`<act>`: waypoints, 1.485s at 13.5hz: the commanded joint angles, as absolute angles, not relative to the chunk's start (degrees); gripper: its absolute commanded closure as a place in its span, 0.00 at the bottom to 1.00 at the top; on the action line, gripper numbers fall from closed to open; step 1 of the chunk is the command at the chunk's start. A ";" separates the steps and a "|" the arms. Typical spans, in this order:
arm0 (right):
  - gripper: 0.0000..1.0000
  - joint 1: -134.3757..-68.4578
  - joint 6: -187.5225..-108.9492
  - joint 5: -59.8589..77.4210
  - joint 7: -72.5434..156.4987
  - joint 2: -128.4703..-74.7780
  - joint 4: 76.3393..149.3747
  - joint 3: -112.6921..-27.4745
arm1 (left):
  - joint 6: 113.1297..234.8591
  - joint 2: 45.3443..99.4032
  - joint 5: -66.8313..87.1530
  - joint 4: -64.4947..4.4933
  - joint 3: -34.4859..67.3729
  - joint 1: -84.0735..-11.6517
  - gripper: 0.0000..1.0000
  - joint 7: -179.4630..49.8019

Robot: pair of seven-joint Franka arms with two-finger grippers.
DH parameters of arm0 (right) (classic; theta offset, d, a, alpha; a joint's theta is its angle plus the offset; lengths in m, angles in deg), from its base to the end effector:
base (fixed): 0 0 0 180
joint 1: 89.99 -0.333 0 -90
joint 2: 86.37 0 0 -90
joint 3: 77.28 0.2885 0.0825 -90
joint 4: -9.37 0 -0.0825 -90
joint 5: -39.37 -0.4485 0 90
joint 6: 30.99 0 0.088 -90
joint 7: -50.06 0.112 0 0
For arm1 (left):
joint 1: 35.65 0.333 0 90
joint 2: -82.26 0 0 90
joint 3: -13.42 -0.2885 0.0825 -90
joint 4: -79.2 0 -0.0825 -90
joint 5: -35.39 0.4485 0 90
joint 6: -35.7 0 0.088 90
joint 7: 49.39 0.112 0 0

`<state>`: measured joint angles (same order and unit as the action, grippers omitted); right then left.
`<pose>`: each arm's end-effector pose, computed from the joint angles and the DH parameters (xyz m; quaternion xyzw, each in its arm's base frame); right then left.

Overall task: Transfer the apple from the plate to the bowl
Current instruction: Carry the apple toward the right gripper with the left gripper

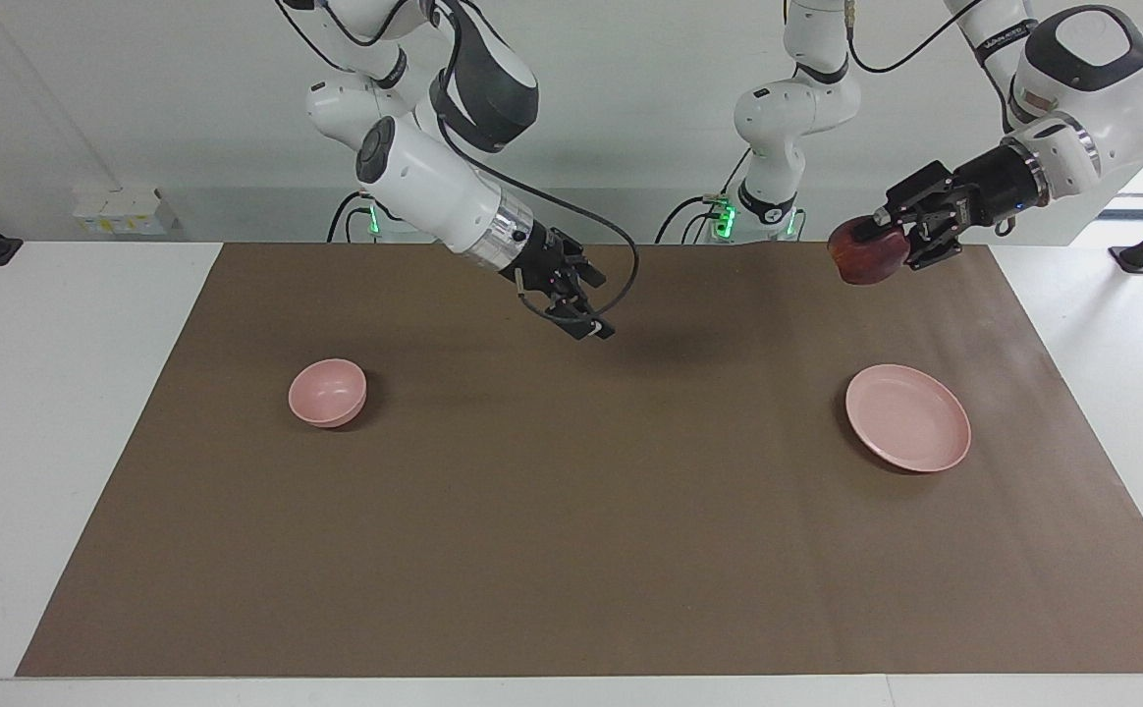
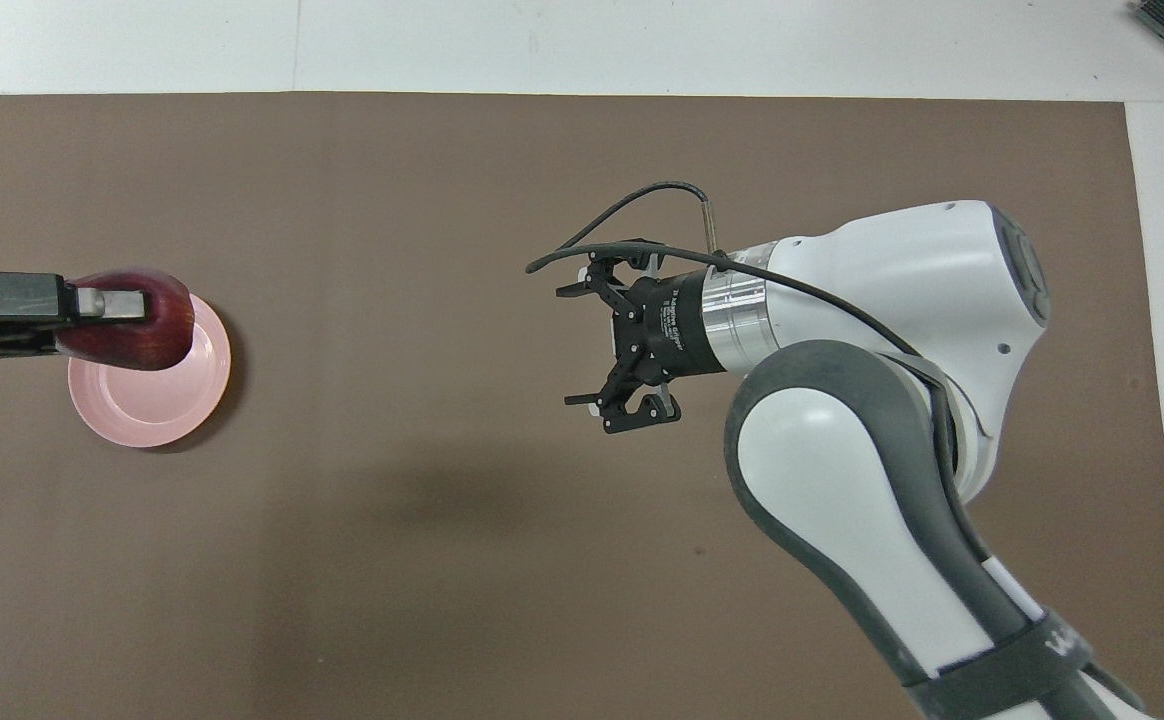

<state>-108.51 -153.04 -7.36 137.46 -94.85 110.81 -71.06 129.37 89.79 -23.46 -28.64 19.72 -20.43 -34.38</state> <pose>0.6118 0.3176 0.4553 -0.6862 0.6225 0.2481 0.2829 0.5913 -0.0019 0.5579 0.8750 0.0143 0.0508 0.4813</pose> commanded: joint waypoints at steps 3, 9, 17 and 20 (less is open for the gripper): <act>0.00 -108.71 -154.65 -9.15 138.31 -94.19 111.94 -71.04 | 137.28 92.63 -30.70 -36.37 19.22 -26.39 1.00 -33.22; 0.00 -108.71 -154.65 -9.15 138.31 -94.19 111.94 -71.04 | 151.07 91.31 -36.41 -41.12 19.30 -37.91 1.00 -33.22; 0.00 -108.71 -154.74 -9.23 138.31 -94.19 111.94 -71.04 | 162.53 87.97 -40.99 -42.18 19.30 -50.49 1.00 -32.86; 0.00 -108.71 -154.74 -9.15 138.31 -94.19 111.94 -71.04 | 167.07 87.71 -42.39 -42.18 19.30 -55.40 1.00 -32.95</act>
<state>-108.51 -153.05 -7.51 137.46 -94.85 110.81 -71.06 163.07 87.33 -39.93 -41.63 20.23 -51.27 -33.88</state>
